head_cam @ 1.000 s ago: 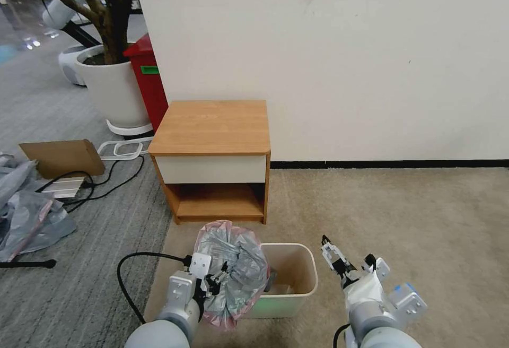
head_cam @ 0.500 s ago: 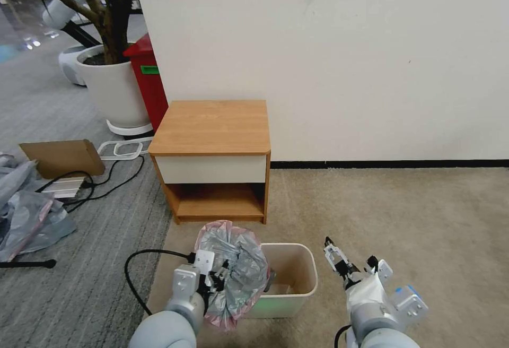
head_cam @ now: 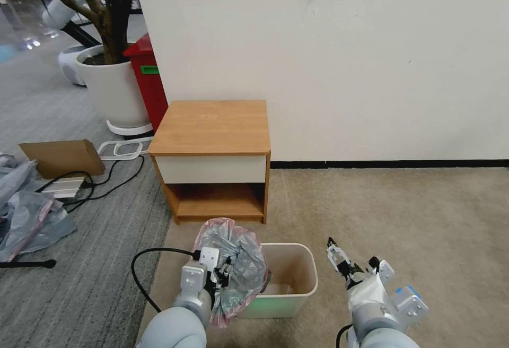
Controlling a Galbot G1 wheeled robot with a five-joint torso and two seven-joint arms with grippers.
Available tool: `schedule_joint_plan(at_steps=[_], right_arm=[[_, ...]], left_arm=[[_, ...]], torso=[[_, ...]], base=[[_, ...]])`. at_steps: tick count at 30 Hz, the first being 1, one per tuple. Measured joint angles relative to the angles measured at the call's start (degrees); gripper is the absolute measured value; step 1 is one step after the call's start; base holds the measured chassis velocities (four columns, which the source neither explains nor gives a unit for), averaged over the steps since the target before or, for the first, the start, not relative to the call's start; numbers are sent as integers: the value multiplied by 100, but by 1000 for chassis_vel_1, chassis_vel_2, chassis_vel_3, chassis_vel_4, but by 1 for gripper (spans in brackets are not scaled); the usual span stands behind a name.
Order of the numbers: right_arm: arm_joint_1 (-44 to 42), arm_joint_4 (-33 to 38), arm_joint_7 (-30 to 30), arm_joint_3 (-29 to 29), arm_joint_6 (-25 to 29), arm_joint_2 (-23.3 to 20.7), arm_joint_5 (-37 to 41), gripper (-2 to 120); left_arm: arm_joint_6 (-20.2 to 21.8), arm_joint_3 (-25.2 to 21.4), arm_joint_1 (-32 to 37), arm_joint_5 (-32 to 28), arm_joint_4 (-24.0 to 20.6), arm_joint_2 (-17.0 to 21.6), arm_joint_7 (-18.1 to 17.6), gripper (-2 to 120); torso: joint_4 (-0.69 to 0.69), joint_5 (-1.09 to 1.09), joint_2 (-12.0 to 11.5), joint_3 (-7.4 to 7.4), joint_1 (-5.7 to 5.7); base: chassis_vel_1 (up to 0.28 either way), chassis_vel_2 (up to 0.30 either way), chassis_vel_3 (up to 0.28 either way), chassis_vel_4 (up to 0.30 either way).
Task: Pick up the garbage bag from the table and place it over the trash can.
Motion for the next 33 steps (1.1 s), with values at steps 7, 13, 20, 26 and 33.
schedule_joint_plan(at_steps=[7,13,20,26,33], right_arm=[[7,-50,-32,6,23,-12,-3,100],[4,-51,-37,8,36,-4,-11,100],[-27,-50,-46,56,69,22,-44,100],[-72,-50,-75,128,99,34,-48,100],[-91,-50,-87,155,116,48,-50,100]], left_arm=[[-24,-215,70,13,23,-54,-1,48],[-21,-107,-21,24,218,-93,5,48],[-17,96,-187,46,473,-155,26,48],[-4,190,-272,57,574,-197,29,48],[8,360,-296,85,653,-236,32,48]], torso=[[0,0,0,0,0],[0,0,0,0,0],[0,0,0,0,0],[0,0,0,0,0],[0,0,0,0,0]], base=[[0,0,0,0],[0,0,0,0],[0,0,0,0],[0,0,0,0],[0,0,0,0]])
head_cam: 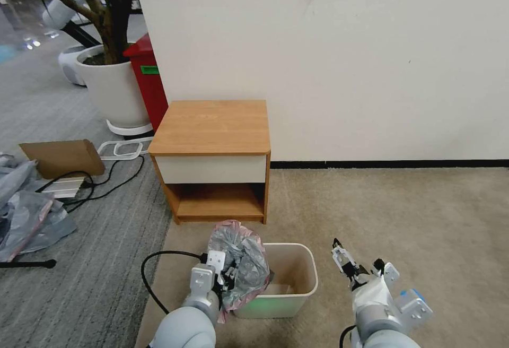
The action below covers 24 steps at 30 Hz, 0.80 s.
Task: Pick up the garbage bag from the table and place it over the trash can.
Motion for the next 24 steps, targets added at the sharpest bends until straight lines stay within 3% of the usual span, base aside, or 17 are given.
schedule_joint_plan(at_steps=[11,20,24], right_arm=[[8,-28,-18,29,17,2,0,100],[5,-53,-58,74,28,-9,0,100],[7,-103,-265,76,29,-24,-93,100]], left_arm=[[2,10,-18,4,122,-43,-4,45],[-33,18,-129,0,409,-108,-5,37],[-120,25,-126,-14,402,-108,-2,27]], torso=[[0,-1,0,0,0],[0,-1,0,0,0],[0,-1,0,0,0]], base=[[0,0,0,0],[0,0,0,0],[0,0,0,0]])
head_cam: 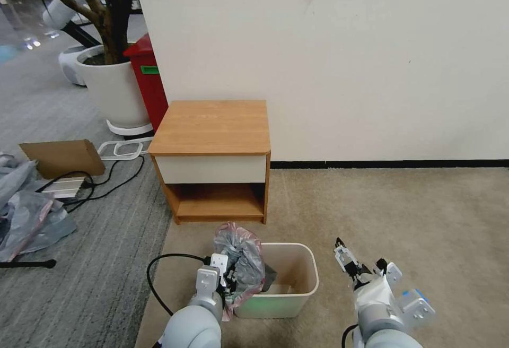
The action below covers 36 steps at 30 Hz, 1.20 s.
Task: Pick up the garbage bag from the table and place it over the trash can.
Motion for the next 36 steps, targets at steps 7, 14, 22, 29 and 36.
schedule_joint_plan(at_steps=[7,14,22,29,36], right_arm=[[-56,-84,-746,-205,-78,-99,-635,100],[-706,-162,-2785,-347,-773,-381,-1391,100],[-420,-366,-3524,-552,-1199,-429,-1702,100],[71,-539,-3476,-638,-1389,-300,-1430,100],[341,-847,-3452,-634,-1425,-207,-1378,96]], left_arm=[[-376,-8,126,33,-51,31,211,7],[-1082,-35,240,227,16,31,646,4],[-1654,-52,430,570,47,45,1320,4],[-1915,-84,507,638,48,61,1643,4],[-1961,-138,565,616,28,46,1796,4]], torso=[[0,-1,0,0,0],[0,0,0,0,0],[0,0,0,0,0],[1,0,0,0,0],[0,0,0,0,0]], base=[[0,0,0,0],[0,0,0,0],[0,0,0,0],[0,0,0,0],[0,0,0,0]])
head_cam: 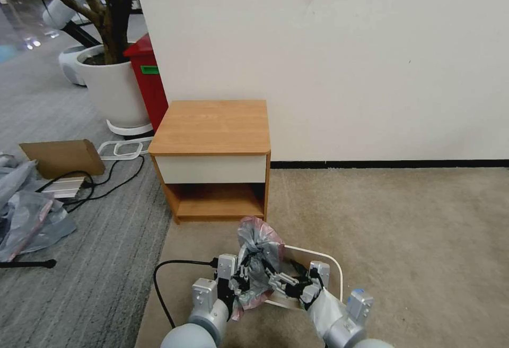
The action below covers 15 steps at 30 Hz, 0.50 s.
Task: Pick up the garbage bag from the table and place it over the trash can.
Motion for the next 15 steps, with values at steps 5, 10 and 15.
schedule_joint_plan(at_steps=[5,10,15], right_arm=[[45,-87,19,15,-46,6,70,89],[37,-100,28,-2,-49,32,66,72],[33,-178,-7,-46,108,93,-138,51]], left_arm=[[-43,-48,52,-59,-19,-8,85,4],[-54,-65,57,-229,-34,-15,108,4],[-2,-64,39,-709,-53,-62,-7,4]], torso=[[0,0,0,0,0],[0,0,0,0,0],[0,-1,0,0,0]], base=[[0,0,0,0],[0,0,0,0],[0,0,0,0]])
